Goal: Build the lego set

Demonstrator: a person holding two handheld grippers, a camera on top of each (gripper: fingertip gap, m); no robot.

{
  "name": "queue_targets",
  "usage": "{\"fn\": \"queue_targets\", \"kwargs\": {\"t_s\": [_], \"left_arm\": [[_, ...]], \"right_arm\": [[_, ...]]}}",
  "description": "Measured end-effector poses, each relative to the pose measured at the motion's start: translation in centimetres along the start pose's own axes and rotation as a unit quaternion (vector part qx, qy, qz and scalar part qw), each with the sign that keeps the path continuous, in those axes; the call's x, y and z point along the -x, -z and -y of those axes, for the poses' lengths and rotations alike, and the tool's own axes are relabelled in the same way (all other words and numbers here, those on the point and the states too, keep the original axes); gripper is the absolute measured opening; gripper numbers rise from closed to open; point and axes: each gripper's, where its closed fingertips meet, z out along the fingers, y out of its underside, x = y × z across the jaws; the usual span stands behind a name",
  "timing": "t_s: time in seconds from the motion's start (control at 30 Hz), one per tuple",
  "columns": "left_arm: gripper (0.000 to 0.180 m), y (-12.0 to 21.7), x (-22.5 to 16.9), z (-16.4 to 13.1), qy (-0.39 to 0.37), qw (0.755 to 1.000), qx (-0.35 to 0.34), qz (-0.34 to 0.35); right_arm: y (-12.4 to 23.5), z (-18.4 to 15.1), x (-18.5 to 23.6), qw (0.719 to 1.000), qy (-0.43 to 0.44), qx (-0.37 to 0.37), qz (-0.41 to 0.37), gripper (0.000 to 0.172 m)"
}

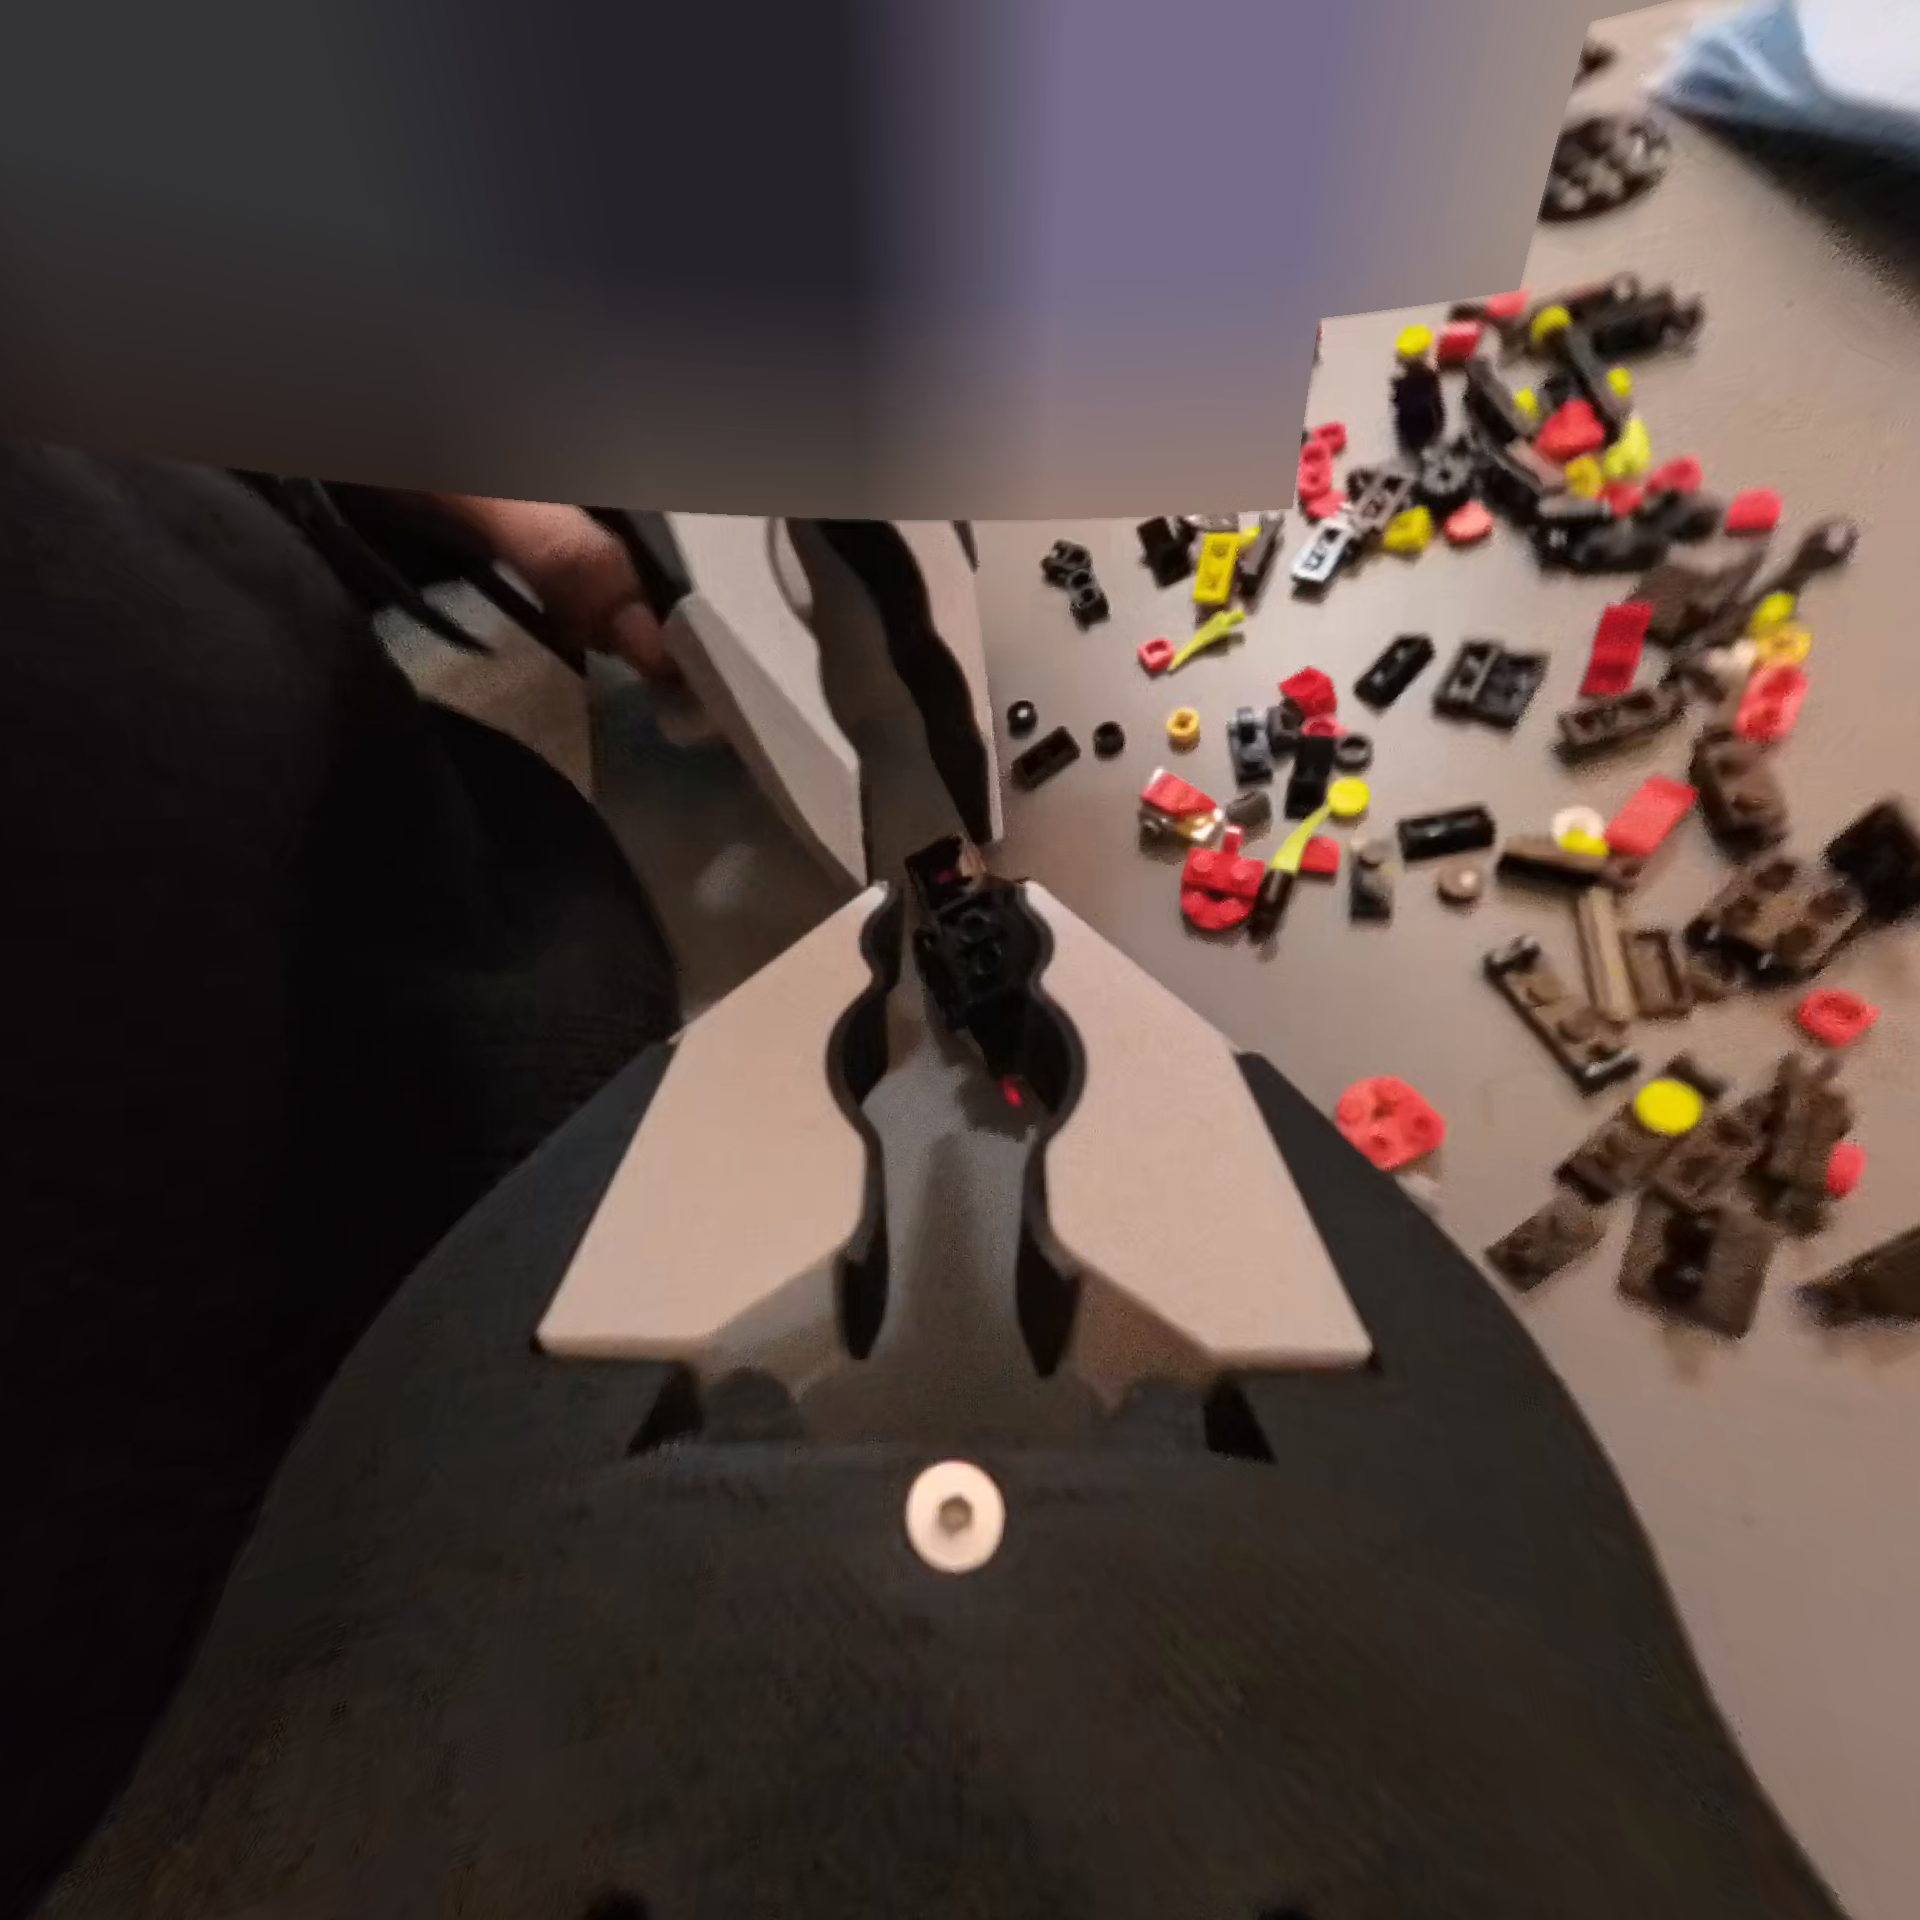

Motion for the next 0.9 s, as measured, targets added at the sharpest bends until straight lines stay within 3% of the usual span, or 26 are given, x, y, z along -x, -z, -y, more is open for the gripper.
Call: {"fn": "queue_targets", "kwargs": {"t_s": [0.1, 0.2, 0.9], "left_arm": [[0.022, -0.2, 0.8, -0.4, 0.009, 1.000, 0.013, 0.005], [0.020, -0.1, 0.8, -0.3, 0.021, 1.000, 0.013, -0.007], [0.019, -0.3, 0.6, -0.4, 0.036, 0.999, 0.013, -0.021]], "right_arm": [[-0.5, -0.5, 0.0, 0.994, 0.095, 0.044, -0.032, 0.013], [-1.0, -1.1, -0.3, 0.986, 0.138, 0.086, -0.042, 0.013], [-0.9, -1.3, -0.2, 0.981, 0.123, 0.148, -0.018, 0.009]]}}
